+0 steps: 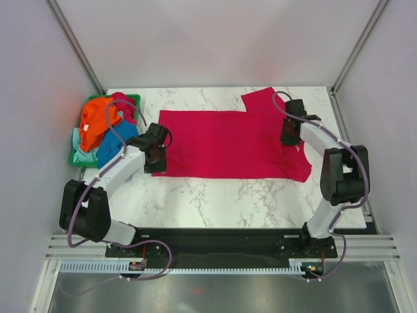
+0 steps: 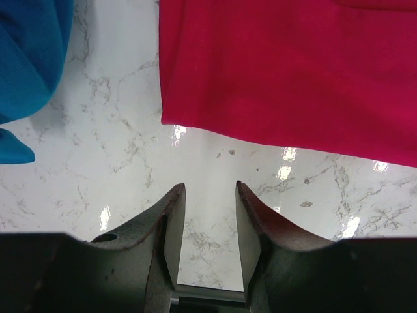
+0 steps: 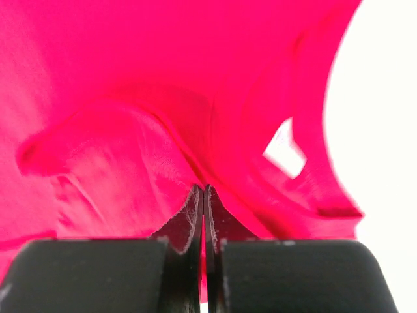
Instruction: Fold and stack the t-shirts
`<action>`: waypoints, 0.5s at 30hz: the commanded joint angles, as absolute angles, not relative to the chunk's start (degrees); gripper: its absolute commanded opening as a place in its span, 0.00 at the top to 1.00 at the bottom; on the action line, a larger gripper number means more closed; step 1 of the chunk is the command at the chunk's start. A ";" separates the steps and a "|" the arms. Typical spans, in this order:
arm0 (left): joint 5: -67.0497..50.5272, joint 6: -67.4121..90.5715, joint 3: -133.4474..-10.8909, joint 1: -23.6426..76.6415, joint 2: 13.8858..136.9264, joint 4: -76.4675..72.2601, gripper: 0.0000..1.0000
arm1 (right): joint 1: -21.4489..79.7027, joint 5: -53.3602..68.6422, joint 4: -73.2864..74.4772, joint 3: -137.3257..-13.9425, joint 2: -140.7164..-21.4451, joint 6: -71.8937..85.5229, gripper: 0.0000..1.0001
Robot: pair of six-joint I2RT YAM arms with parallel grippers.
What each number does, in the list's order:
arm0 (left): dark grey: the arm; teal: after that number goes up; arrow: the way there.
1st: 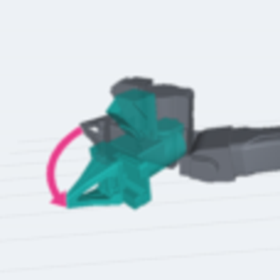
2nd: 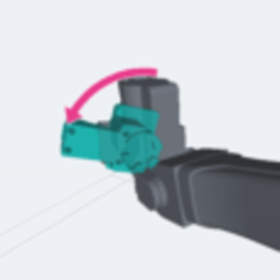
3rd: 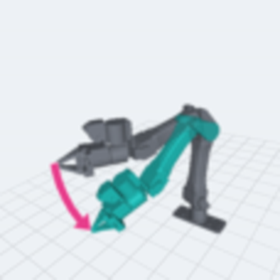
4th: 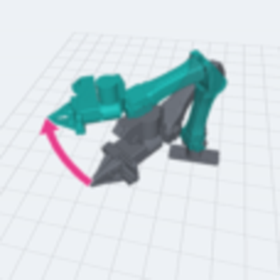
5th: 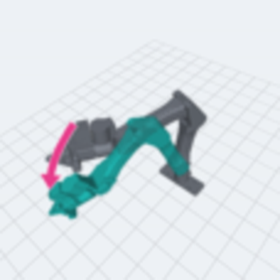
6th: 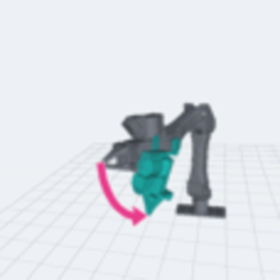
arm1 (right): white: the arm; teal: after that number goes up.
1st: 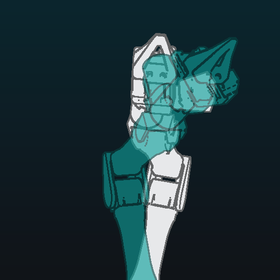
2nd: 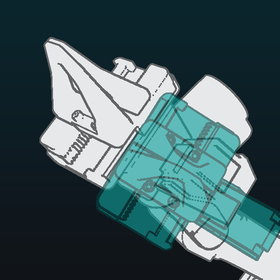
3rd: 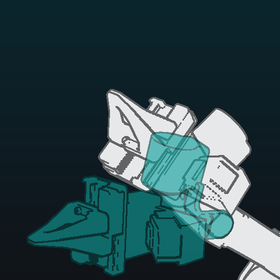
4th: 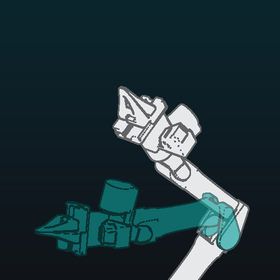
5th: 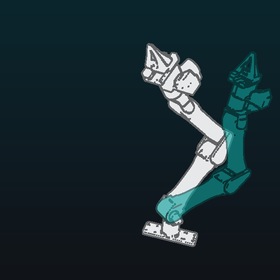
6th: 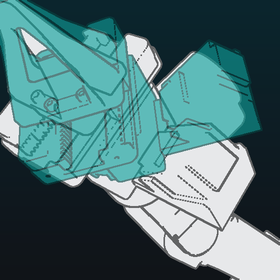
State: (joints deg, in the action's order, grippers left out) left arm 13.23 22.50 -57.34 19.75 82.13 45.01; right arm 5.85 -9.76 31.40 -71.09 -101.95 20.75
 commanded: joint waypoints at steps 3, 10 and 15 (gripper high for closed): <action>13.01 20.39 -57.92 20.13 82.18 43.68 0.56 | 5.89 -20.64 32.61 -80.50 -103.35 14.96 0.95; 13.01 20.39 -57.75 20.48 82.53 43.77 0.57 | 5.80 -30.23 33.48 -92.00 -113.80 10.20 0.59; 14.58 21.00 -57.48 20.74 81.83 43.86 0.57 | 5.62 -27.08 35.07 -92.82 -111.64 12.47 0.36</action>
State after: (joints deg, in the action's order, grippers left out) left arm 13.28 22.50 -57.34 20.40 82.17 44.86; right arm 5.78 -25.87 33.23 -91.31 -114.69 12.34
